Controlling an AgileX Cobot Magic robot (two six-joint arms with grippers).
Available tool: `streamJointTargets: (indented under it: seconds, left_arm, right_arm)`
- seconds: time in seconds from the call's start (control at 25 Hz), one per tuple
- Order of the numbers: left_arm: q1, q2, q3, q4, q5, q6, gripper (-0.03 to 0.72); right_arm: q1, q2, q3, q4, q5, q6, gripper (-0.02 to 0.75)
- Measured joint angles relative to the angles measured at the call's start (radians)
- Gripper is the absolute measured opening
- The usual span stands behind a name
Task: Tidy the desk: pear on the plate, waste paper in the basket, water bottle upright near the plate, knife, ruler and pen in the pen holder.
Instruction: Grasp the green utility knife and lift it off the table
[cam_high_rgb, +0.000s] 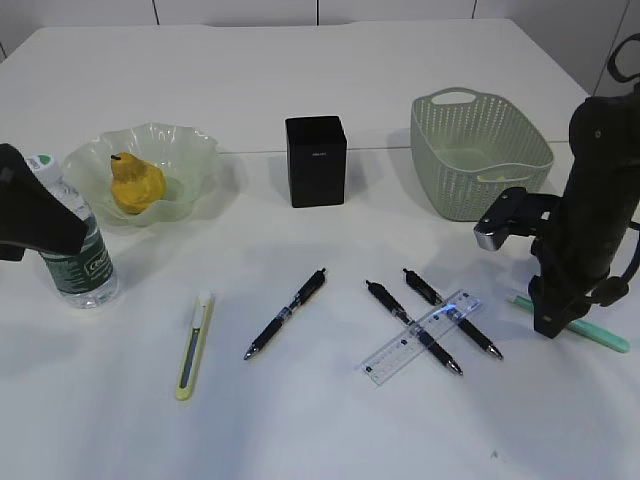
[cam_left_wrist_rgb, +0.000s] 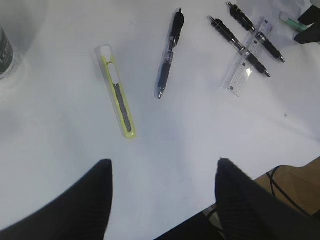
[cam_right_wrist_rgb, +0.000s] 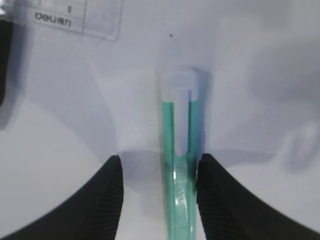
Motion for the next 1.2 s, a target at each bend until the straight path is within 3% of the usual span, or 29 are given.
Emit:
streamJointTargets:
  seconds: [0.32,0.44,0.52,0.6,0.64,1.0,1.2]
  left_arm:
    - [0.000,0.000,0.000,0.000,0.000,0.002,0.456]
    - [0.000,0.000,0.000,0.000,0.000,0.002,0.456]
    - [0.000,0.000,0.000,0.000,0.000,0.004,0.456]
    - [0.000,0.000,0.000,0.000,0.000,0.004,0.456]
    - [0.000,0.000,0.000,0.000,0.000,0.004,0.456]
    - [0.000,0.000,0.000,0.000,0.000,0.004,0.456]
    - [0.000,0.000,0.000,0.000,0.000,0.004,0.456]
  right_arm:
    - [0.000,0.016,-0.002,-0.014,0.005,0.000,0.344]
    - [0.000,0.016,-0.004,-0.020,0.005,0.000,0.304]
    - [0.000,0.016,-0.004,-0.023,0.006,0.000,0.237]
    - [0.000,0.017,-0.004,-0.023,0.006,0.000,0.233]
    - [0.000,0.017,-0.004,-0.023,0.009,0.000,0.186]
    - [0.000,0.017,-0.043,-0.015,0.034,-0.002,0.173]
    - [0.000,0.000,-0.132,0.053,0.100,0.000,0.173]
